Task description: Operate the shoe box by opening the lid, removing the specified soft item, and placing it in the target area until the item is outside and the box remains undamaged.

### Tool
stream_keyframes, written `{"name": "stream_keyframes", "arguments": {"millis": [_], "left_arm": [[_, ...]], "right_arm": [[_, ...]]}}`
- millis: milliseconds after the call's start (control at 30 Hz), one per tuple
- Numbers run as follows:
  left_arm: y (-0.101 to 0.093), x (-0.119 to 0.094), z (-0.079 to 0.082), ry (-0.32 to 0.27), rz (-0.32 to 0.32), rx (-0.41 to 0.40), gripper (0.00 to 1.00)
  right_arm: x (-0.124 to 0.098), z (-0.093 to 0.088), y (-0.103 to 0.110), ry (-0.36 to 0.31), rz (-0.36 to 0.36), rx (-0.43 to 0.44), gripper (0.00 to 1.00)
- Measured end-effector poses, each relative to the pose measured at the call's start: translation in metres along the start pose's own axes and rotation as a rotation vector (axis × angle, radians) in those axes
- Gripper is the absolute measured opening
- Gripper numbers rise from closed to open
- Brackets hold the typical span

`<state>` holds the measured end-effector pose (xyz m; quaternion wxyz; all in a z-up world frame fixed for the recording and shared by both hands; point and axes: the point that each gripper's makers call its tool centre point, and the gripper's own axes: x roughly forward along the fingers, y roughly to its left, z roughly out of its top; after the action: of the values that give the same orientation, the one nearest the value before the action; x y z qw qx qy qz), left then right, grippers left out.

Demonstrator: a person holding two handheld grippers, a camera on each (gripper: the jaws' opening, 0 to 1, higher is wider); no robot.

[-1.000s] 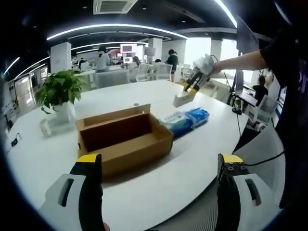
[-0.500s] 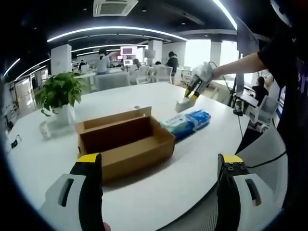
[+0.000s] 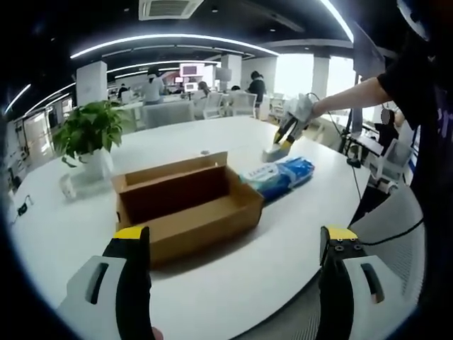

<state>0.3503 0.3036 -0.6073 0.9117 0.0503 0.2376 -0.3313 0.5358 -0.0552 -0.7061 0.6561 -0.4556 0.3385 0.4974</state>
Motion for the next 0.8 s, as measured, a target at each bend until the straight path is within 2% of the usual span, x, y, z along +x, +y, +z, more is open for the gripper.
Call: {"name": "stream_keyframes", "arguments": {"millis": [400, 800], "left_arm": [[0.003, 0.004, -0.007, 0.028, 0.006, -0.011, 0.99], [0.004, 0.007, -0.007, 0.039, 0.006, -0.009, 0.99]], "right_arm": [[0.018, -0.024, -0.004, 0.05, 0.015, -0.004, 0.14], [0.021, -0.047, -0.004, 0.091, 0.023, 0.02, 0.14]]}}
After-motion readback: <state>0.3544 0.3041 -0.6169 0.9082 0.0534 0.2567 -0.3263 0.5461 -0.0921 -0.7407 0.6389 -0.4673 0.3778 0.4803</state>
